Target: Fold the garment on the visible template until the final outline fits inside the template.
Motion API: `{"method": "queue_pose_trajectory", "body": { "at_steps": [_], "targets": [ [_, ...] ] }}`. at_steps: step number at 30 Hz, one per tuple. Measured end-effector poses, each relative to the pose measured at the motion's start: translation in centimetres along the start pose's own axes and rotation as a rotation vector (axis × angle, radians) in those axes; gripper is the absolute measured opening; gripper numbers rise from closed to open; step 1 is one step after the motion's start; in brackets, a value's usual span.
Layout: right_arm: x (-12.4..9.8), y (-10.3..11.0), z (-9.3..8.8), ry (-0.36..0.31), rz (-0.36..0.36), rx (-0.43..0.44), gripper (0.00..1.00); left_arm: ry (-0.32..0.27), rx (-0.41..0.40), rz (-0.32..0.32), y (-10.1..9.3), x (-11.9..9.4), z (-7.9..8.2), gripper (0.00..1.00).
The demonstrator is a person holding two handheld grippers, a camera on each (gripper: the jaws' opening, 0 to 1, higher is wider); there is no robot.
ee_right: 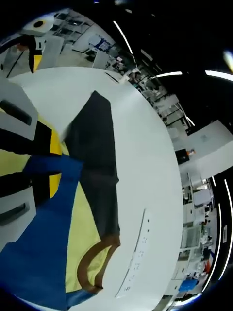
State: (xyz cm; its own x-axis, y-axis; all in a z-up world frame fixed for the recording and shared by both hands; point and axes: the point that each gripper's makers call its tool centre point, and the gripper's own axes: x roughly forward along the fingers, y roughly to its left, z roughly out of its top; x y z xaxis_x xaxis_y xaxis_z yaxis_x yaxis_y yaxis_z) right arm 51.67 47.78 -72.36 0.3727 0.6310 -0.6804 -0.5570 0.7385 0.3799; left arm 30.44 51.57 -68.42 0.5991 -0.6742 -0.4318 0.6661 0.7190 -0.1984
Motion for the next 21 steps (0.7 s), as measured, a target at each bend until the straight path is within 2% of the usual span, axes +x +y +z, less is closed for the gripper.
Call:
{"method": "queue_pose_trajectory", "body": {
  "at_steps": [5, 10, 19, 21],
  "targets": [
    [-1.1, -0.8, 0.2, -0.016, -0.018, -0.022, 0.16, -0.008, 0.005, 0.0, -0.1, 0.0, 0.3, 0.94],
    [-3.0, -2.3, 0.4, -0.048, -0.056, -0.068, 0.32, -0.013, 0.021, 0.007, 0.0, 0.3, 0.7, 0.97],
    [-6.2, -4.9, -0.4, -0.064, -0.086, -0.084, 0.53, -0.015, 0.039, 0.008, 0.1, 0.5, 1.1, 0.99],
    [-7.1, -5.5, -0.7, -0.065, -0.097, -0.086, 0.54, -0.014, 0.043, 0.009, 0.1, 0.5, 1.1, 0.99]
  ]
}}
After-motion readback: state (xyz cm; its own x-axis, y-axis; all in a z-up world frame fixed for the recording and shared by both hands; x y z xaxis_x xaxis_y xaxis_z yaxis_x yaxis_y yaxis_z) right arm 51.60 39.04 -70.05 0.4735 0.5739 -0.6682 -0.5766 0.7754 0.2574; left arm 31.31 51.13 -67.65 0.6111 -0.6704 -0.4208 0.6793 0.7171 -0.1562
